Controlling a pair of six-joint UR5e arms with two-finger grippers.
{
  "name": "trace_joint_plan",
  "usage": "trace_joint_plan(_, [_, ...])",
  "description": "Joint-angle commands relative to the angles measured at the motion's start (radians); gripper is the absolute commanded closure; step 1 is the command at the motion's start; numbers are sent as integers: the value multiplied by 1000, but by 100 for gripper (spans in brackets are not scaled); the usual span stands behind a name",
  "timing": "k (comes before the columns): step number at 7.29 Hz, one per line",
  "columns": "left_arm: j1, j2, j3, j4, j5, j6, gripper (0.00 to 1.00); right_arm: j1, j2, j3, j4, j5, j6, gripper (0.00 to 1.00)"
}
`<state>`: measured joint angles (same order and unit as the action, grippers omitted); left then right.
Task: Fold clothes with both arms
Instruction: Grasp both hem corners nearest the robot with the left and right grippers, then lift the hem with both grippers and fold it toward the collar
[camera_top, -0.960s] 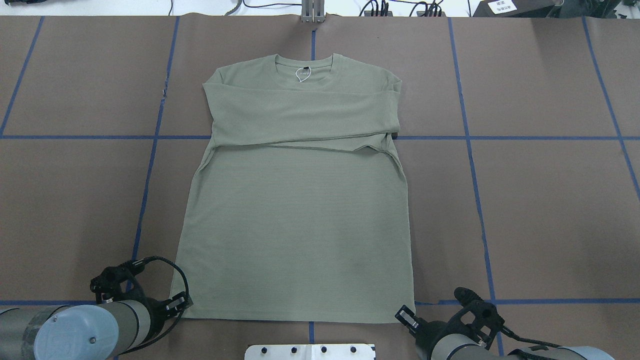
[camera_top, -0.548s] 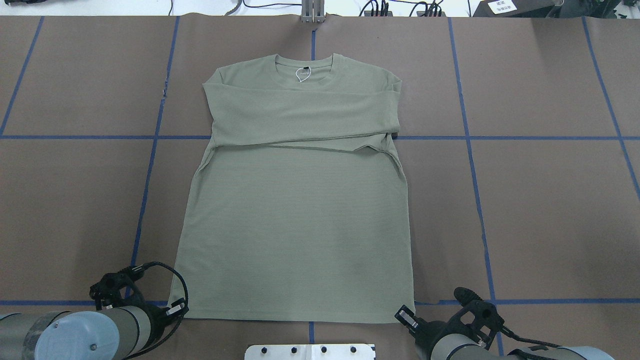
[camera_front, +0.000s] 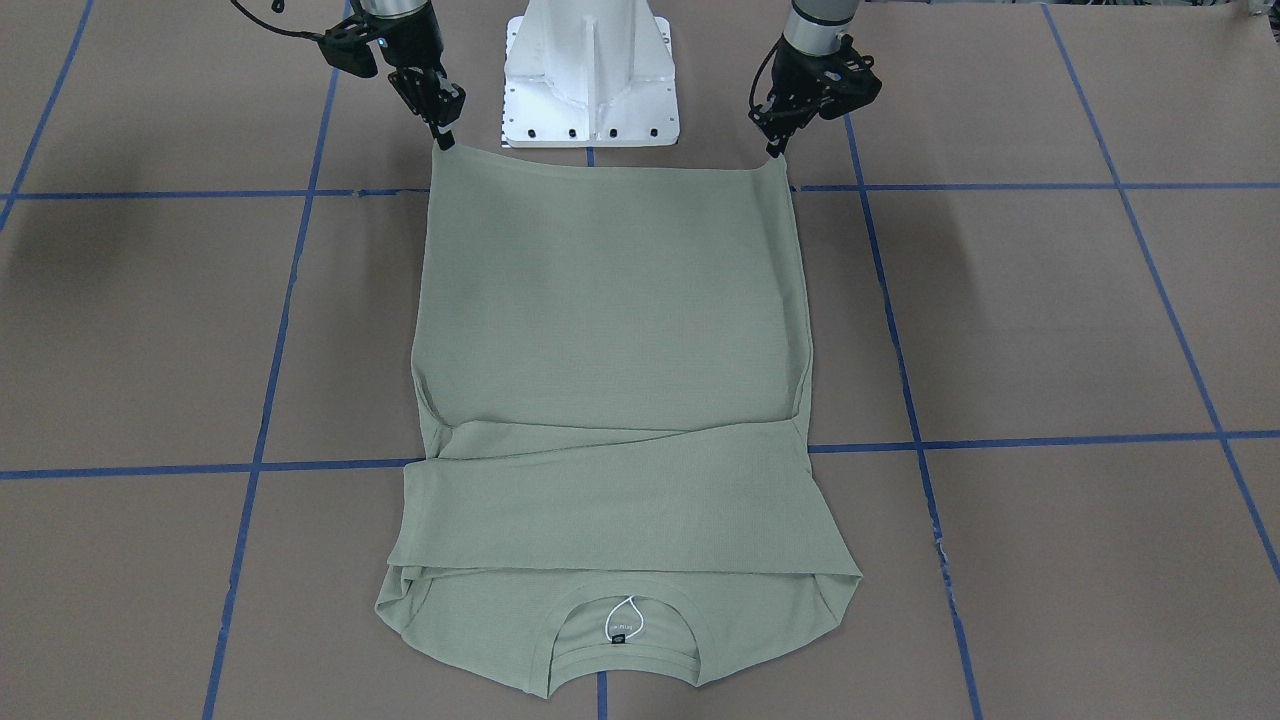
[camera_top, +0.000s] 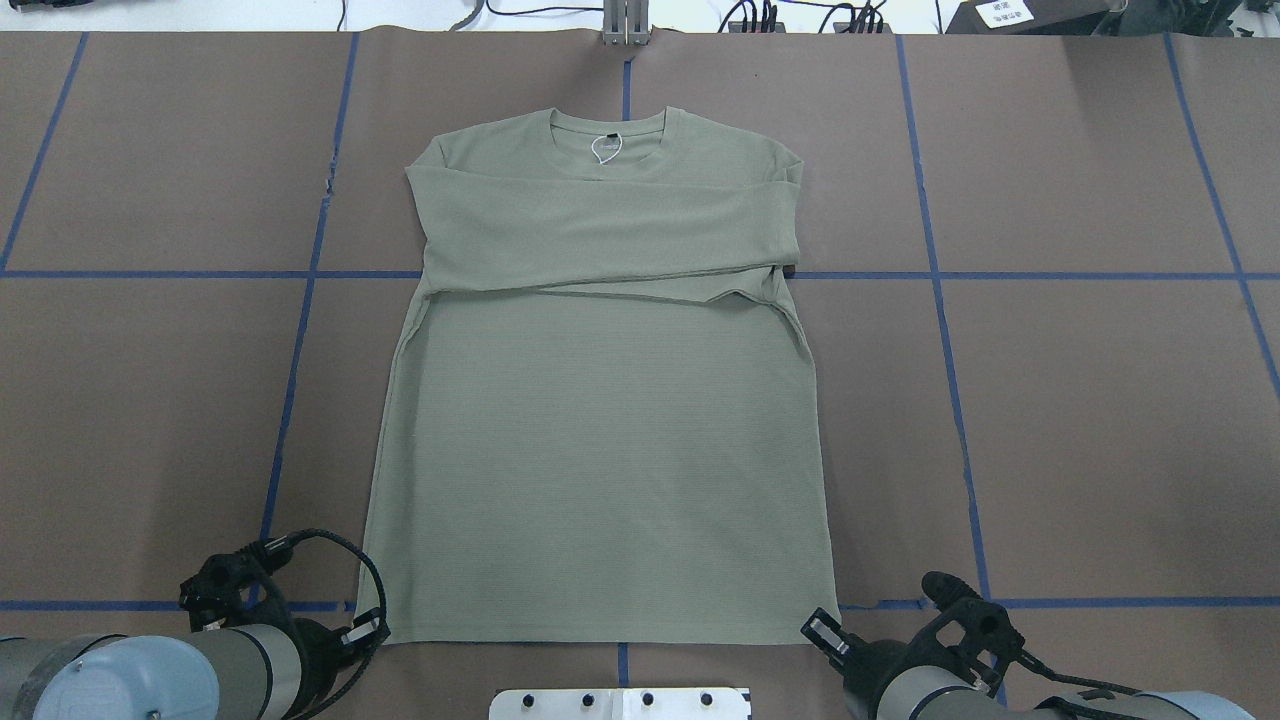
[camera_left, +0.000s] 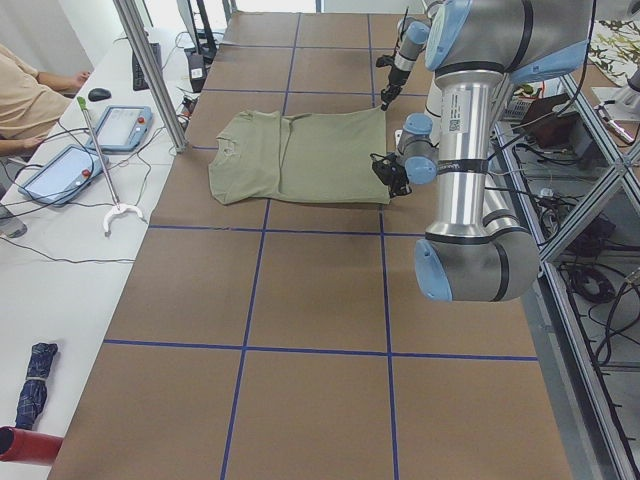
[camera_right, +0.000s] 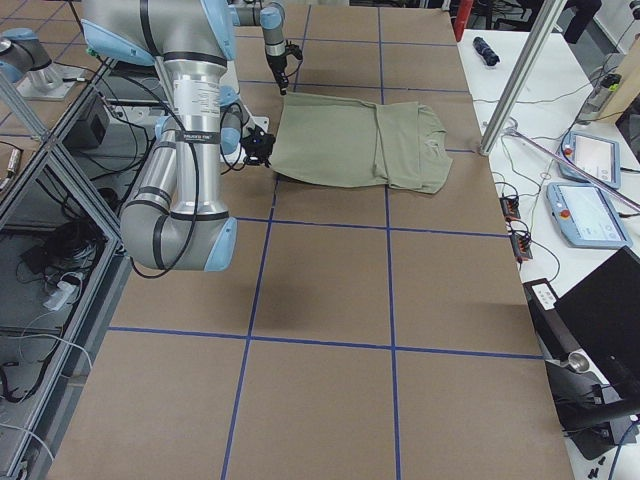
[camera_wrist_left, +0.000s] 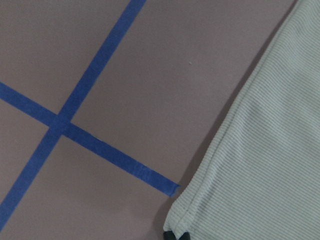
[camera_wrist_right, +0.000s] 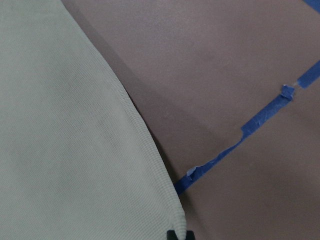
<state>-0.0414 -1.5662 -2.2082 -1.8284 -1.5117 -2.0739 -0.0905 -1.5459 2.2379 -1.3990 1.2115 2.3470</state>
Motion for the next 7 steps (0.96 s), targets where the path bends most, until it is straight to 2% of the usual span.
trace_joint_plan(1, [44, -3, -82, 0, -1, -35, 100, -32, -64, 47, -3, 2, 0, 100])
trace_joint_plan(3, [55, -5, -120, 0, -1, -51, 100, -54, -133, 118, -3, 5, 0, 100])
trace_joint_plan(5, [35, -2, -212, 0, 1, -49, 100, -60, -143, 147, -3, -1, 2, 100])
trace_joint_plan(7, [2, -8, -197, 0, -1, -26, 100, -23, -119, 173, -3, -3, -5, 100])
